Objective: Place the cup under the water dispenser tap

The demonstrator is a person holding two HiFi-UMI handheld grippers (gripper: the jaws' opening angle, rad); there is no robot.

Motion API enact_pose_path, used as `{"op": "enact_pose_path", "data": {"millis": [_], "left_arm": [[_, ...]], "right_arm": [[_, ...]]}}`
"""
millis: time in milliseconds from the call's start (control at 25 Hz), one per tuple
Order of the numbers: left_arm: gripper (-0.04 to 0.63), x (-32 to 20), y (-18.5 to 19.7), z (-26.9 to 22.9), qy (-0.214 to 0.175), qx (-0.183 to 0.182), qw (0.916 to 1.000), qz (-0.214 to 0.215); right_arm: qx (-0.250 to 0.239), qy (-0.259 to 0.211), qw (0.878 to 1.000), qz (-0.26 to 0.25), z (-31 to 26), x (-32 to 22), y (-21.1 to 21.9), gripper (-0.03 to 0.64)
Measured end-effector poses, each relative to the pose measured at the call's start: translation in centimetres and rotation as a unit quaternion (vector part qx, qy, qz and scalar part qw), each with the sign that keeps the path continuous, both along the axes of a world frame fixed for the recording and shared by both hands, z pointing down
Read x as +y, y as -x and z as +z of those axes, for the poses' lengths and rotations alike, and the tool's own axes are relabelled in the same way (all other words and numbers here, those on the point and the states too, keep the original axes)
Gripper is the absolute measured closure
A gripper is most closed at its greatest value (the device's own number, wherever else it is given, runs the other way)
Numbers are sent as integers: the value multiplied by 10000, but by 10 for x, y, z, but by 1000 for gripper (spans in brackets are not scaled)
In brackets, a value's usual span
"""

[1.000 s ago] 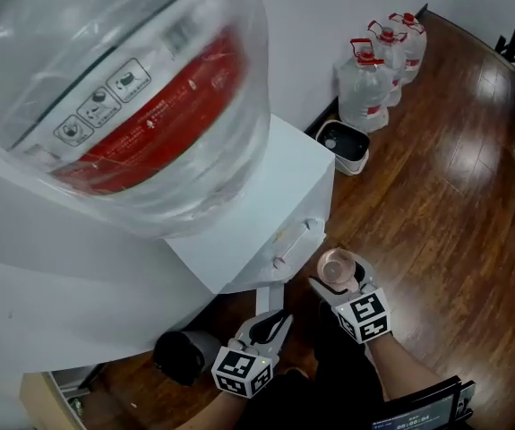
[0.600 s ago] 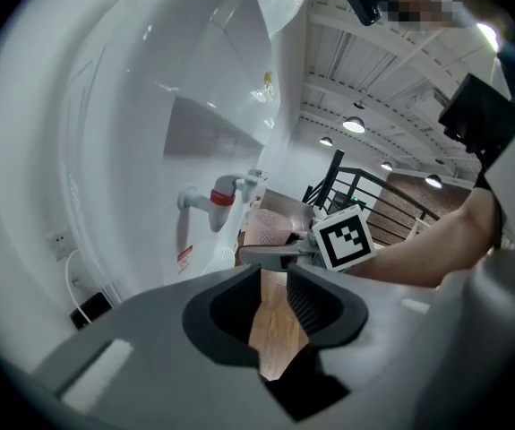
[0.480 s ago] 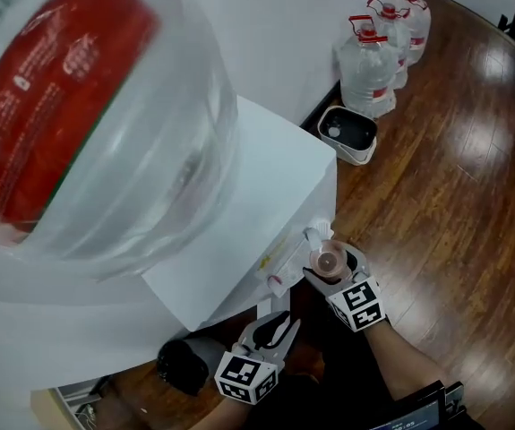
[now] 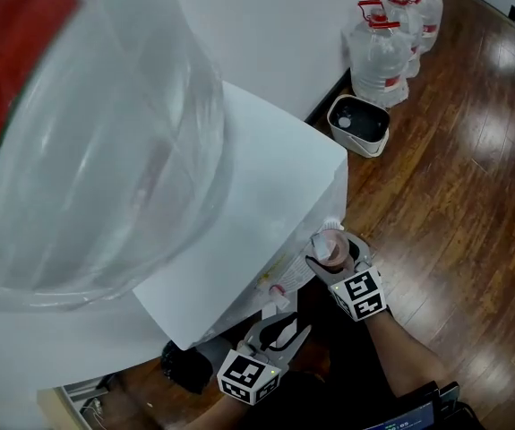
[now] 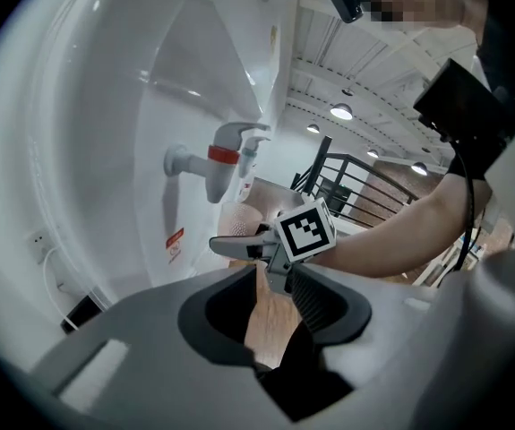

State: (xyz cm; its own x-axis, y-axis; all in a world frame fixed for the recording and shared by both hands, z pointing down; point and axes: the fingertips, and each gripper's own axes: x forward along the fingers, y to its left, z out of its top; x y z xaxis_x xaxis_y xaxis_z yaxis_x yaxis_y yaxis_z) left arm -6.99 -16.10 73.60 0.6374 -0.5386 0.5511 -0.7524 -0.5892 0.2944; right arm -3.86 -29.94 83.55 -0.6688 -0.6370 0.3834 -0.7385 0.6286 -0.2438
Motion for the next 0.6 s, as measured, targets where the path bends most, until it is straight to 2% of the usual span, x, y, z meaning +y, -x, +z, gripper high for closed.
{"op": "enact_pose_path", "data": {"millis": [160, 400, 600], "left_arm": [[388, -5, 3, 4, -13, -33, 10000, -36], [388, 0, 6, 8, 194, -102, 9997, -109], [388, 9, 8, 18, 253, -297, 9992, -31]], "right_arm": [[42, -28, 10000, -50, 9, -4, 4, 244], [111, -155, 9996, -204, 19, -13, 9, 245], [61, -231, 9991, -361, 23, -19, 13, 245]]}}
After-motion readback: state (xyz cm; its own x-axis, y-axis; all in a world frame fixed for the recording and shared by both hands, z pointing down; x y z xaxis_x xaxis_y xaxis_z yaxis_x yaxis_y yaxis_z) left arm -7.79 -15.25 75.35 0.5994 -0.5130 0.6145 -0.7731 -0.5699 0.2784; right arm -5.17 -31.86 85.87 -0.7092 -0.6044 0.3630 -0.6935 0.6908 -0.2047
